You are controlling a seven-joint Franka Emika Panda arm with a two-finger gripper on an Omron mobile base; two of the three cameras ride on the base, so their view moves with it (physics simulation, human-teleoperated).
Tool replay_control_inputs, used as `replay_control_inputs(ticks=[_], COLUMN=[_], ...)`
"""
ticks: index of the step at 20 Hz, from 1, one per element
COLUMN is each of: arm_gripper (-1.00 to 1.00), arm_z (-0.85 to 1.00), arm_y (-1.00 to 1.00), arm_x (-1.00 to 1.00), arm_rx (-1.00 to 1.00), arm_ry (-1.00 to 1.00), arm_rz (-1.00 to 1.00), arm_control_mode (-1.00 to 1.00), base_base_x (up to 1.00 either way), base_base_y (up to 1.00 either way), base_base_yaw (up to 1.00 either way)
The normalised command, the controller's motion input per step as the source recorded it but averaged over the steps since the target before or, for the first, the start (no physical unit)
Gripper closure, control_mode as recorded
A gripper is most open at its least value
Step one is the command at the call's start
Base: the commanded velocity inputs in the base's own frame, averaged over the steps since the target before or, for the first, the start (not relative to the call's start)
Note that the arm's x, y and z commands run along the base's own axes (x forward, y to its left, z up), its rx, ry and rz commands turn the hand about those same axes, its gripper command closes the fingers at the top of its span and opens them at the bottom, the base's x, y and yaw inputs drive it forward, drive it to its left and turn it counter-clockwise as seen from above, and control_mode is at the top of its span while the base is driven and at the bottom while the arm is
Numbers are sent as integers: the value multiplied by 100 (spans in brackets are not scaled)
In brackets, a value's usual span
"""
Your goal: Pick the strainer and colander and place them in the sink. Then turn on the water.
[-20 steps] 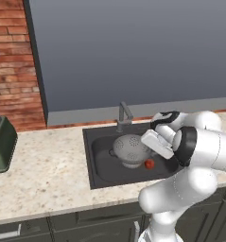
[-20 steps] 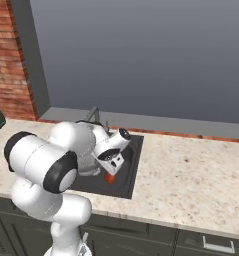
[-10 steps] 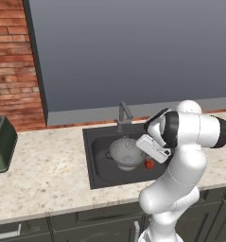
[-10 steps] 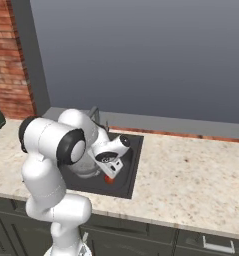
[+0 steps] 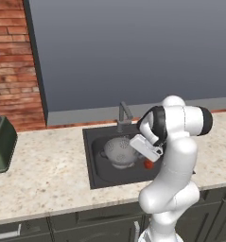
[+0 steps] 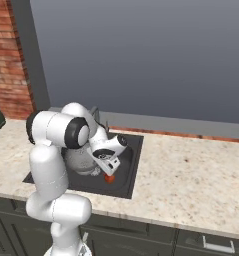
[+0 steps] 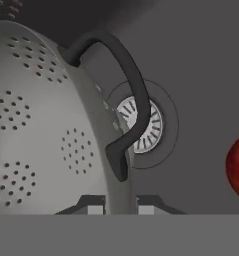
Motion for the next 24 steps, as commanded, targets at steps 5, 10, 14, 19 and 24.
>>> replay_control_inputs(ticks=[5,10,14,19,24], arm_gripper=[100,100,100,100,100], arm_z=[-15,-21,-33,-13,10], arm_y=[27,24,12,11,7], arm_x=[38,37,38,4,-85], arm_rx=[0,0,0,0,7], arm_ry=[-4,-2,0,0,-2], arm_rz=[0,0,0,-1,-6], arm_control_mode=[-100,-100,-100,-100,-100], base_base_x=[0,0,0,0,0], base_base_y=[0,0,0,0,0], base_base_yaw=[0,0,0,0,0])
